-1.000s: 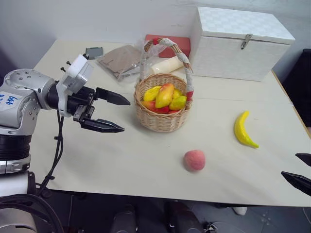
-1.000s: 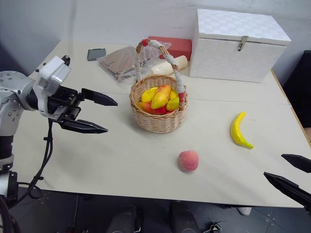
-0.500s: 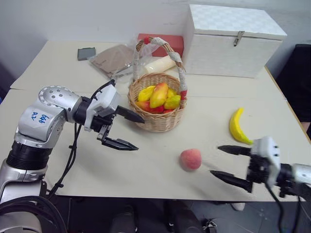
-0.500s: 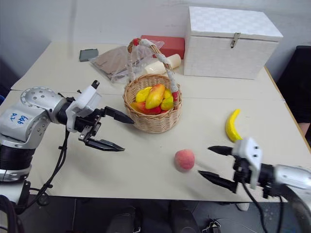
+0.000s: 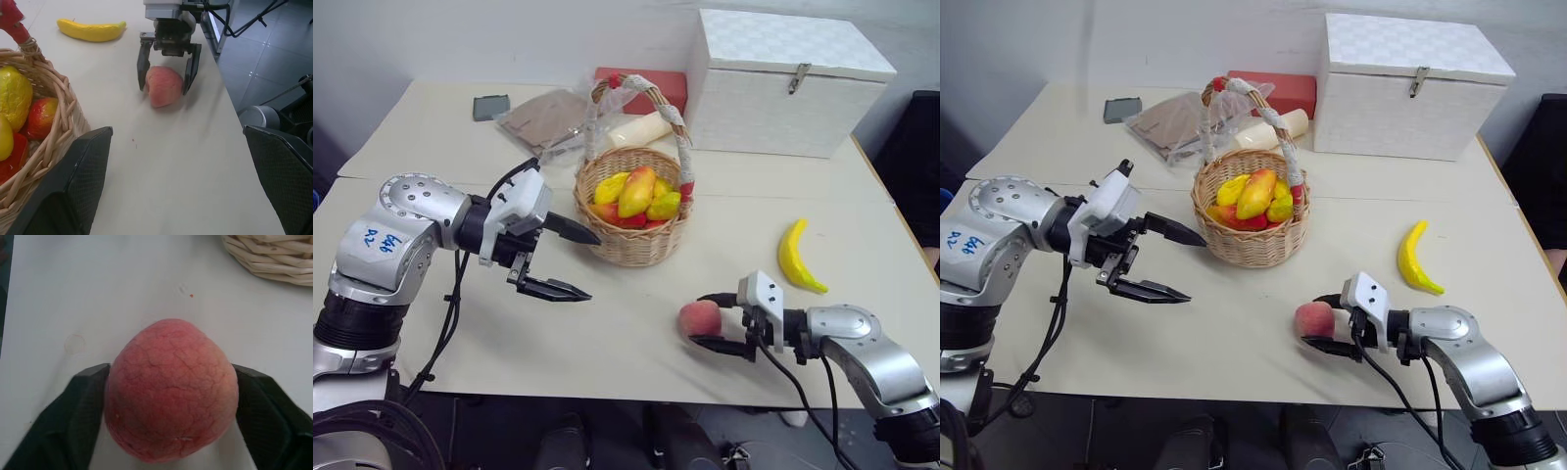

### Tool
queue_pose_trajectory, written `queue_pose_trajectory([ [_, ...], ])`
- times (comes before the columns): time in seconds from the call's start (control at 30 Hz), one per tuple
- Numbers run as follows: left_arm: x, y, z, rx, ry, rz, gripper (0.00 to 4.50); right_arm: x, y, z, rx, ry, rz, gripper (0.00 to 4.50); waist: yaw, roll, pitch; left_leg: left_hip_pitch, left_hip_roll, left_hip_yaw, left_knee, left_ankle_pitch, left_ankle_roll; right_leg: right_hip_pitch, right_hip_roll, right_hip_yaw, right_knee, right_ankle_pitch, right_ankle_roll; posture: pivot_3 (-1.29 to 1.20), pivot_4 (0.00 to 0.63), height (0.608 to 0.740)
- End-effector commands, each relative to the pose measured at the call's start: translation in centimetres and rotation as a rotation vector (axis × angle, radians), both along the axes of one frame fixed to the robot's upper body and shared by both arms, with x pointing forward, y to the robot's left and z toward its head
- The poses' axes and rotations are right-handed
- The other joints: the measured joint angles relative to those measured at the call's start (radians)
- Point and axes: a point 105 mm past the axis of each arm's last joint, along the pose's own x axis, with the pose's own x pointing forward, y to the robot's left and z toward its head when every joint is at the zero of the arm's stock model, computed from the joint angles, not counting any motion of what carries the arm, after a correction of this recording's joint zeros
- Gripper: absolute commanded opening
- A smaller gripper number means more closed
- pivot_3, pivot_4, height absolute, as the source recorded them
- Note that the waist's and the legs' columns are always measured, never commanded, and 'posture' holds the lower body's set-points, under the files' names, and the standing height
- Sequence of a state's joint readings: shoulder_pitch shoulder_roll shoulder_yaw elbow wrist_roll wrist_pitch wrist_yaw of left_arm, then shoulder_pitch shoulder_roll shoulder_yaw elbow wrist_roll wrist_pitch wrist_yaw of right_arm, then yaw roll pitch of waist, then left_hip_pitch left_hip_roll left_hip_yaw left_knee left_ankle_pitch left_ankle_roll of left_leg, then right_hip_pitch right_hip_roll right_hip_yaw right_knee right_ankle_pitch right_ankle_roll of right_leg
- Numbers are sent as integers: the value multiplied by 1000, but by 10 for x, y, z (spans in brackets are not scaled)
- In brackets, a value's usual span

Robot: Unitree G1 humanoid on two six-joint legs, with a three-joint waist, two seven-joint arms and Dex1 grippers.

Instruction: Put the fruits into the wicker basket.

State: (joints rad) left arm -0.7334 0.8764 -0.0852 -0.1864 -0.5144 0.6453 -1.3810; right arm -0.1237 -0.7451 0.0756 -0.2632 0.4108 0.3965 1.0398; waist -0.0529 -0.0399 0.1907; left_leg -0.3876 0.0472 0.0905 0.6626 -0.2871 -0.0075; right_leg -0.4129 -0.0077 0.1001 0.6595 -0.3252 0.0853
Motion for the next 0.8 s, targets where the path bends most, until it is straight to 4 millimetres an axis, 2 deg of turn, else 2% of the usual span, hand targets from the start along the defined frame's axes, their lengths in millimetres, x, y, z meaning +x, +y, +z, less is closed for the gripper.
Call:
queue_pose_trajectory([
  [0.03,-1,5,11,-18,-45,27,4500,-5,8,22,76,-37,50,2656,0,0,0,0,0,0,0,0,0,0,0,0,0,0,0,0,150,740],
  [0.23,3,16,19,-96,-15,128,4500,-5,39,70,212,-114,138,2550,-9,0,0,1,1,0,0,0,-1,-1,0,0,3,0,0,0,150,740],
  [0.27,2,20,20,-111,-10,152,4500,0,49,84,244,-155,151,2550,-8,0,0,1,1,0,0,0,-1,-1,0,0,3,0,0,0,150,740],
  [0.37,-1,31,25,-145,-1,211,4500,25,77,120,309,-311,109,2550,-20,0,0,1,2,0,0,0,-1,-1,0,0,3,0,-1,0,150,740],
  [0.43,-2,36,27,-153,-11,245,4500,57,94,137,305,-411,-16,2550,-25,0,0,0,2,-1,0,1,-2,-2,0,-1,4,-1,-1,0,150,740],
  [0.5,-3,38,27,-157,-17,263,4500,76,105,148,307,-464,-90,2550,-29,0,0,0,1,-1,0,1,-3,-3,-1,-1,4,-1,-2,0,150,740],
  [0.6,-4,37,26,-160,-26,270,4500,94,115,152,308,-470,-149,2550,-24,0,0,-3,1,-1,0,2,-5,-5,-2,-3,4,-1,-2,0,150,740],
  [0.67,-5,35,25,-164,-31,270,4500,96,120,147,301,-445,-132,2550,-25,0,0,-4,1,-1,0,2,-6,-6,-3,-3,3,-1,-2,0,150,740],
  [0.8,-6,33,25,-171,-39,272,4500,83,126,141,311,-399,-64,3916,-29,-1,0,-5,1,0,0,2,-6,-6,-3,-3,3,-1,-2,0,150,740],
])
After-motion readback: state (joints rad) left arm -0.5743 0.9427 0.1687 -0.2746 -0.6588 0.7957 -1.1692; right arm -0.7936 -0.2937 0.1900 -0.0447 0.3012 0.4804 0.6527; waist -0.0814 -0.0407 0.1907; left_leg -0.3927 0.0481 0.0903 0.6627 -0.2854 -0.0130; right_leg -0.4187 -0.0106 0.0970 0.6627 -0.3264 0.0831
